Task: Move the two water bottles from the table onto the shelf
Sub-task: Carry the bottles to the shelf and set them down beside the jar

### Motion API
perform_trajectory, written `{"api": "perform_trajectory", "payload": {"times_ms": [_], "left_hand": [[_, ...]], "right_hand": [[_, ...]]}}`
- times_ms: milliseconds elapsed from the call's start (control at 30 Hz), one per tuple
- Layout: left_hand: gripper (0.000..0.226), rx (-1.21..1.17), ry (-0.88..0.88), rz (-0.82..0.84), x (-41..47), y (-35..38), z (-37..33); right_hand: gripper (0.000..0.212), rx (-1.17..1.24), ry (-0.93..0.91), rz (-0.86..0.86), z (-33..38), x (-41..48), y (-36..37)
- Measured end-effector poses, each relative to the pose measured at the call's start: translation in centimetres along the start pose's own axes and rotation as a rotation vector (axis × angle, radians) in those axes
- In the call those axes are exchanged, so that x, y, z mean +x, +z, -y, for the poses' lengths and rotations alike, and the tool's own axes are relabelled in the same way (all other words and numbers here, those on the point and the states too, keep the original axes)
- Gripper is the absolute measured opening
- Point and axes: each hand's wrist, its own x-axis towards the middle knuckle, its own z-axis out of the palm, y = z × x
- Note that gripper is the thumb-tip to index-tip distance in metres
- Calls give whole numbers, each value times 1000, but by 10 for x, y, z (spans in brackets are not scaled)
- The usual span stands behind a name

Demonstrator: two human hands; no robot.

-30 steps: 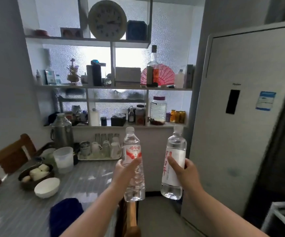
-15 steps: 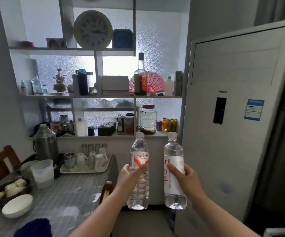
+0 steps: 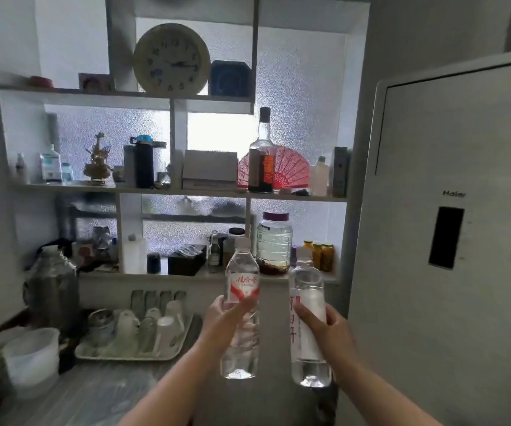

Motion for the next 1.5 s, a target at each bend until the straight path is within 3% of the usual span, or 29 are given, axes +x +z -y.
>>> {"api": "perform_trajectory", "payload": {"times_ms": [67,233,433,600,800,1000,1067,1200,1267,1333,1500], "left_hand": [[104,6,5,20,29,-4,4],[116,-1,-7,16,91,-8,21],[113,49,-45,3,158,-2,50],[86,75,-58,10,219,29,65],[106,71,-73,11,306,83,75],[104,66,-71,-7,364,126,79],[106,72,-75,-7,379,139,81],[84,100,-59,-5,407,160,90],[83,96,-53,-21,422,170,97],[80,78,-70,-11,437,179,104],[45,186,-53,32,483,193,115]], "right_hand": [[15,4,-2,8,-2,28,9],[27,17,19,18,-19,88,27],[31,45,69,54,-52,160,34],[38,45,88,61,-81,228,19],[47,30,98,57,-99,328,-22],[62,-51,68,6,-115,407,-51],[53,-52,56,-7,-121,424,-57],[37,-49,27,-18,-128,451,-62],[35,-57,19,-47,-134,464,-63],[36,-68,19,-80,-139,477,-62],[47,-113,19,-186,-158,507,-60]]}}
